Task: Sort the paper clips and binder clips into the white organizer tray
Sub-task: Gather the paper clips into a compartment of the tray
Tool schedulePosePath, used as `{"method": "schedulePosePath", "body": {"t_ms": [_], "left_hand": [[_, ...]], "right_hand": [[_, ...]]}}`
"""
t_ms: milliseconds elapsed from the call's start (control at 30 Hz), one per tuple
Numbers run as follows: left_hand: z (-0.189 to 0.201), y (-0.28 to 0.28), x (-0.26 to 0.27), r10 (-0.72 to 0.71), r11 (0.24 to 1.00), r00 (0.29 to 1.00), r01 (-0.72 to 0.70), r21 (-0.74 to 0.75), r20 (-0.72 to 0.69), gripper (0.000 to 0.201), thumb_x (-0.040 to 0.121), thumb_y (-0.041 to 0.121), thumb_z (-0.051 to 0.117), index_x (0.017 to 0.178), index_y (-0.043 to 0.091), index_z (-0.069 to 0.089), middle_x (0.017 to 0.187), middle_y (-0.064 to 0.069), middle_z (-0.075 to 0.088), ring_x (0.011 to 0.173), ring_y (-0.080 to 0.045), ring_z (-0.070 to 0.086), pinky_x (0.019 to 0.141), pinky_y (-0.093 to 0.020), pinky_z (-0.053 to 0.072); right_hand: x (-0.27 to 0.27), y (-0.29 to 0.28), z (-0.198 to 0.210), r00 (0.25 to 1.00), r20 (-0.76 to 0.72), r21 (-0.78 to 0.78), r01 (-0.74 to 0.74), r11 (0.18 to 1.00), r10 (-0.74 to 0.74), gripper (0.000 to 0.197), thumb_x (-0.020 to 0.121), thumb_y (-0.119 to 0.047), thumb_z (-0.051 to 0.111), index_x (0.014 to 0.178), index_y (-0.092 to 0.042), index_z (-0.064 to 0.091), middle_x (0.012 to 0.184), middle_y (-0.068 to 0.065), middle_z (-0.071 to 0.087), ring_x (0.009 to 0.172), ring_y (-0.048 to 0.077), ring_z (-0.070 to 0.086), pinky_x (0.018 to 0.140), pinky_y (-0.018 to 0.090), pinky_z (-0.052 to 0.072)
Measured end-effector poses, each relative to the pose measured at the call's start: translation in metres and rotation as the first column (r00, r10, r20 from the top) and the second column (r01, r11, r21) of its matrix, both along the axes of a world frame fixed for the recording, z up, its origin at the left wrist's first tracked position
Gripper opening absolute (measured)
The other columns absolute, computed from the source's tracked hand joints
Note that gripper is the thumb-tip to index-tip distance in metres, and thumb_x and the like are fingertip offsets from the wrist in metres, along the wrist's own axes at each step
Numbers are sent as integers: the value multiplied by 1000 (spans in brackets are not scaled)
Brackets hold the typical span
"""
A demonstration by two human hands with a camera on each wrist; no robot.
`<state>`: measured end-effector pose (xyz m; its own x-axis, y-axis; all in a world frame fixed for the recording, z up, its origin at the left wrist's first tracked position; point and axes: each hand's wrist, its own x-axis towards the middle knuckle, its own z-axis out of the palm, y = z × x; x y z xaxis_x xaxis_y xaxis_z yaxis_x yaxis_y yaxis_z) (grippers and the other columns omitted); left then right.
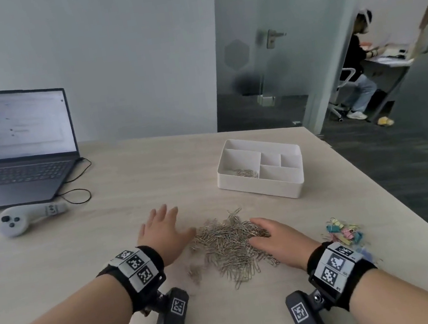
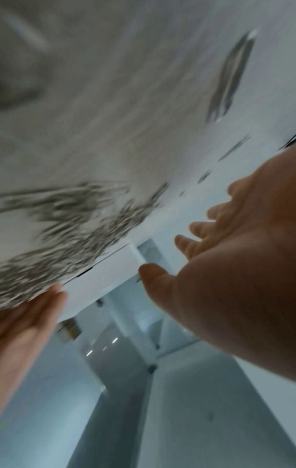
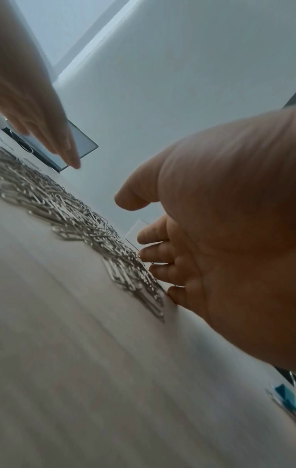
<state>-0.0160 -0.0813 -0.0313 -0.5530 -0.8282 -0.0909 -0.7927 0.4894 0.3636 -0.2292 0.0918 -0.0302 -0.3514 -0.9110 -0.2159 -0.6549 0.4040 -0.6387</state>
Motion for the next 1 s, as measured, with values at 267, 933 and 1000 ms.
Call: {"method": "schedulePosePath", "body": {"t_ms": [267,933,1000], "left_hand": [[-27,15,-20,55,994,995,-62,89,84,98,80,81,21,156,19,18,166,-3,8,152,-25,2,120,-54,6],[-18,55,20,205,974,951,-176,139,-230,71,96,60,31,155,21,24,162,2,26,152,-15,13,123,-46,0],[-25,57,8,163,983,972,-145,111,-168,77,93,65,27,157,23,19,165,6,18,153,-14,5,123,-46,-2]], "right_hand": [[11,7,-7,995,65,-97,76,992,-70,61,96,-42,57,152,-28,37,157,-7,37,144,11,34,117,28,26],[11,9,-15,989,112,-128,107,986,-93,61,90,-49,57,147,-38,40,153,-10,41,144,17,33,120,43,27],[10,9,-16,989,117,-136,107,985,-92,61,90,-47,57,147,-38,40,154,-11,41,144,16,32,120,42,26]]}}
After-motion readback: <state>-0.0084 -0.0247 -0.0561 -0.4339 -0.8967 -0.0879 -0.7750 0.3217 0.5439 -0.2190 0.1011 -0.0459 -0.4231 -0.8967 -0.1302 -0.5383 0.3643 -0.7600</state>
